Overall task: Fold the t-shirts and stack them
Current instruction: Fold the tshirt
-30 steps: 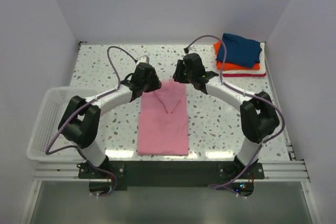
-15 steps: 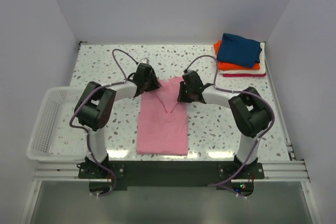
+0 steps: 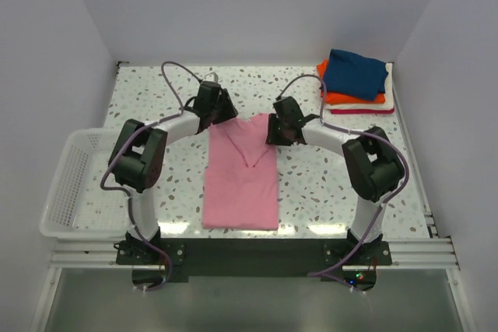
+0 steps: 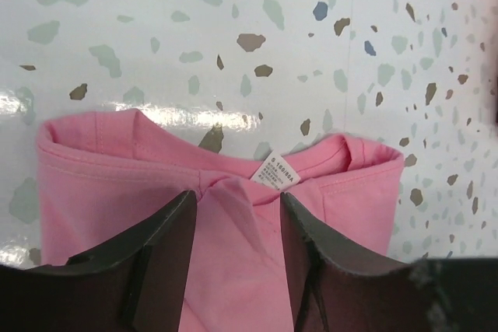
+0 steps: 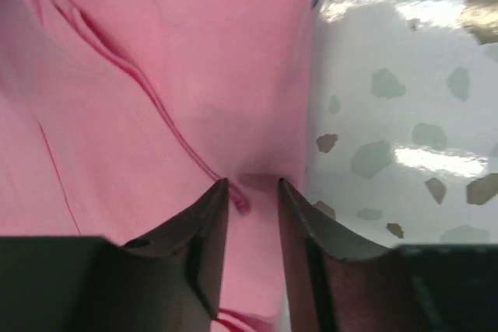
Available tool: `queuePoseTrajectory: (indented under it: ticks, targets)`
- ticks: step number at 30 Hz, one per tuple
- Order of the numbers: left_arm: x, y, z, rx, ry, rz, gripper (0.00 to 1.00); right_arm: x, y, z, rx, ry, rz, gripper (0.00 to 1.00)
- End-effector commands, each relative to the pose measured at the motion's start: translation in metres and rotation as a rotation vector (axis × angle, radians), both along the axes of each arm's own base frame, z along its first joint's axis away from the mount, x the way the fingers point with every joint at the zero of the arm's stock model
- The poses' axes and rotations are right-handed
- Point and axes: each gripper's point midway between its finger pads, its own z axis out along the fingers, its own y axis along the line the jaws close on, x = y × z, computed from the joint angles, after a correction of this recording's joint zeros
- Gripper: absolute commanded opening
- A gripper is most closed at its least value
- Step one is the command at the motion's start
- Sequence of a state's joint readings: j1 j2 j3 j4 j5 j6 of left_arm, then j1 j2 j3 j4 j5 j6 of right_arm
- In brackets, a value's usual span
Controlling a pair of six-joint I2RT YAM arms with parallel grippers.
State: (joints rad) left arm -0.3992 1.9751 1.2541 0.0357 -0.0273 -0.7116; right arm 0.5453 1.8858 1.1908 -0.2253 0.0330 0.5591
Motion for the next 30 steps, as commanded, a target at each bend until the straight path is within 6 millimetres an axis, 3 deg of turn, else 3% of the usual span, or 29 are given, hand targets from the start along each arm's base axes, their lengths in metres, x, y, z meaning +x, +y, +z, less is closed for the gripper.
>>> queuePoseTrajectory:
  ticks: [1, 3, 4, 6, 7, 8, 9, 10, 12, 13, 15, 16, 19, 24, 30]
  targets:
    - [0.016, 0.007, 0.09, -0.046, -0.185, -0.017, 0.53, 0.017, -0.015, 0.057, 0.021, -0.094, -0.019, 0.4]
    - [-0.001, 0.012, 0.101, -0.054, -0.173, -0.031, 0.58, 0.012, -0.023, 0.073, 0.023, -0.108, -0.019, 0.51]
    - [-0.015, 0.018, 0.12, -0.059, -0.181, -0.022, 0.58, 0.002, -0.028, 0.087, 0.026, -0.112, -0.016, 0.53]
    - [-0.048, 0.031, 0.103, -0.056, -0.098, 0.008, 0.59, -0.022, -0.033, 0.083, 0.04, -0.068, -0.002, 0.55]
    - [-0.075, 0.041, 0.101, -0.064, -0.077, 0.017, 0.59, -0.033, -0.032, 0.099, 0.091, -0.094, 0.013, 0.55]
    - [-0.087, 0.05, 0.098, -0.061, -0.064, 0.057, 0.59, -0.057, -0.037, 0.078, 0.102, -0.027, 0.011, 0.55]
    - [-0.107, 0.06, 0.106, -0.057, -0.061, 0.071, 0.59, -0.074, -0.032, 0.077, 0.155, 0.0, 0.041, 0.55]
    - [-0.127, 0.07, 0.085, -0.037, -0.005, 0.09, 0.58, -0.087, -0.035, 0.072, 0.171, 0.026, 0.04, 0.55]
    - [-0.158, 0.08, 0.084, -0.04, 0.019, 0.091, 0.58, -0.126, -0.038, 0.057, 0.224, 0.103, 0.046, 0.55]
    - [-0.179, 0.083, 0.064, -0.042, 0.077, 0.089, 0.58, -0.138, -0.038, 0.051, 0.243, 0.128, 0.047, 0.55]
    - [-0.205, 0.083, 0.06, -0.077, 0.092, 0.065, 0.57, -0.17, -0.037, 0.04, 0.311, 0.198, 0.048, 0.55]
    - [-0.226, 0.081, 0.04, -0.096, 0.156, 0.046, 0.57, -0.18, -0.036, 0.038, 0.33, 0.217, 0.048, 0.55]
    - [-0.261, 0.082, 0.019, -0.089, 0.245, 0.026, 0.55, -0.213, -0.033, 0.028, 0.346, 0.291, 0.046, 0.55]
    - [-0.299, 0.093, 0.001, -0.008, 0.369, 0.017, 0.55, -0.235, -0.037, 0.025, 0.371, 0.335, 0.013, 0.55]
    - [-0.335, 0.082, -0.005, -0.041, 0.47, 0.004, 0.56, -0.256, -0.026, 0.015, 0.382, 0.401, 0.022, 0.55]
